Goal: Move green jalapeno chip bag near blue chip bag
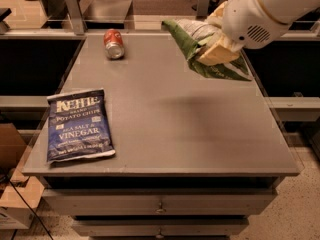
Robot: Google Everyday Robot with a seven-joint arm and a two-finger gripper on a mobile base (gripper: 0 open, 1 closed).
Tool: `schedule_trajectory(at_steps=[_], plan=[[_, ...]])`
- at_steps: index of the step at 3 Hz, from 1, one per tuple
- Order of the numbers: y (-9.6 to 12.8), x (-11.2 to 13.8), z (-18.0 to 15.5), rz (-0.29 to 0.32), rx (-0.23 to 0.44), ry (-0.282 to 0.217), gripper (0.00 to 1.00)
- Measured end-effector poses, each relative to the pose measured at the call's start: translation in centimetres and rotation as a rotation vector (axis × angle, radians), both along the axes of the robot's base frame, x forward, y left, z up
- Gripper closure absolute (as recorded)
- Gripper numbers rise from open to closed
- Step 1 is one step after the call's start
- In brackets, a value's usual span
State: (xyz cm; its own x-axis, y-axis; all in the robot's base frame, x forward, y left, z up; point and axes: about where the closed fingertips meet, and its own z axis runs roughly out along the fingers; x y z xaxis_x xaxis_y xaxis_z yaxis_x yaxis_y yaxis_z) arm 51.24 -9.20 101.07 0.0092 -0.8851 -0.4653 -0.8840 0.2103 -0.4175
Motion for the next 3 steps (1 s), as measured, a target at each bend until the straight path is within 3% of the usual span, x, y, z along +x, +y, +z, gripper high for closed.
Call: schedule_trajectory(at_steps=[1,2,3], plan=[[1.1,0.0,-0.3,0.018,0.009,0.010,1.00],[5.8,-0.2,-0.2,0.107,0.057,-0.005,1.00],[11.9,-0.8,-1.2,0.221,0.126,-0.008,1.00]])
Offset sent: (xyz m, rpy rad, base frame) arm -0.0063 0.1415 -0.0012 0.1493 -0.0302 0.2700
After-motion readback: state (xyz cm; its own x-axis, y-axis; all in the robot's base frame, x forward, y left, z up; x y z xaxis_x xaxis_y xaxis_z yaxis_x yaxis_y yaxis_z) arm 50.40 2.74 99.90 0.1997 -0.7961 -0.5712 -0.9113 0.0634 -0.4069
